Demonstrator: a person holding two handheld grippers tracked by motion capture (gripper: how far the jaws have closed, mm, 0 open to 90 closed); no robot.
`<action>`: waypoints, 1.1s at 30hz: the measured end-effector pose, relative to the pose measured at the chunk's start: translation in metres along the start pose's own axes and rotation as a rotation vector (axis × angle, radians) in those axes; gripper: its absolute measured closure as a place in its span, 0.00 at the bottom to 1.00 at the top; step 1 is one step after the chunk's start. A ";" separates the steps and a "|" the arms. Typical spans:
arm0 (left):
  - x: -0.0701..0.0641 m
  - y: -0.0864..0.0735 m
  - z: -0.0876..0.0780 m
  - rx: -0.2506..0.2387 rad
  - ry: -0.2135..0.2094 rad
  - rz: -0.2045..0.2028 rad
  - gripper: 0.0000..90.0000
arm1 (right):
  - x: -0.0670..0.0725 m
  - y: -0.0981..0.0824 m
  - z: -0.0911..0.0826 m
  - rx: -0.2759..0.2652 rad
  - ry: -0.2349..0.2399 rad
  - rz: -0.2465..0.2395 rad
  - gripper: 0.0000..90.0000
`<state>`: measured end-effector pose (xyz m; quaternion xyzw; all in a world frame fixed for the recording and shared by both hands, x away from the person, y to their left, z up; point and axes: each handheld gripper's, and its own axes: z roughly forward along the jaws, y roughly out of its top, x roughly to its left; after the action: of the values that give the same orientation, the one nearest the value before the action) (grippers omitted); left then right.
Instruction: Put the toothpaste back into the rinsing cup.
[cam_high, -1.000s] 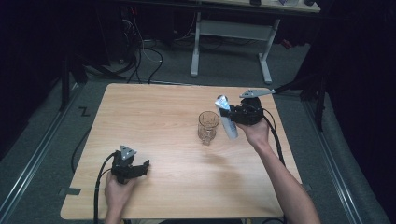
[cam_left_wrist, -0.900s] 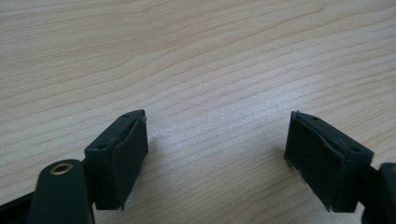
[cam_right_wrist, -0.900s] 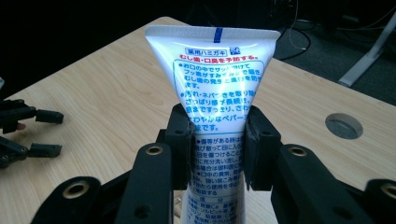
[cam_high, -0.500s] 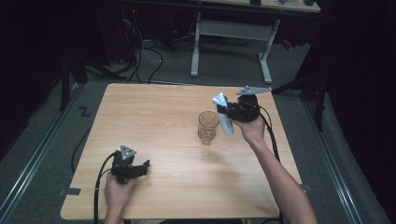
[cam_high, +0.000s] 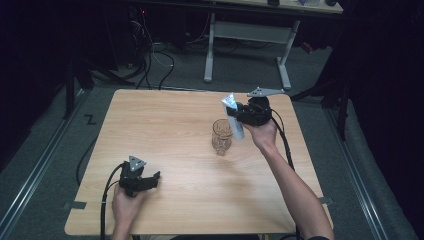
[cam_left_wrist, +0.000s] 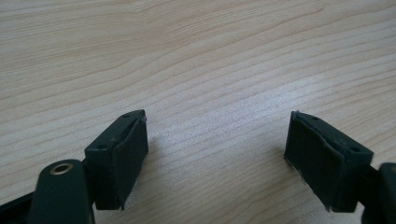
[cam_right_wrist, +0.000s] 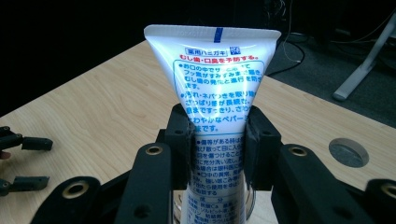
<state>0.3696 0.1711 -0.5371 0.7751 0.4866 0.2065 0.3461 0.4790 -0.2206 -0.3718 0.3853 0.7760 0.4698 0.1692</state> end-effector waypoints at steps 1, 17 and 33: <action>0.000 0.000 0.000 0.000 0.000 0.000 0.24 | 0.000 0.000 0.000 0.000 0.000 0.000 0.75; 0.000 0.000 0.000 0.000 0.000 0.000 0.24 | 0.000 0.008 0.020 -0.007 -0.017 0.006 0.75; 0.000 0.000 0.000 0.000 0.000 0.001 0.24 | -0.001 0.007 0.033 -0.009 -0.032 0.016 0.74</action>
<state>0.3696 0.1711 -0.5370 0.7754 0.4864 0.2066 0.3458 0.5034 -0.1997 -0.3820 0.3984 0.7678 0.4685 0.1796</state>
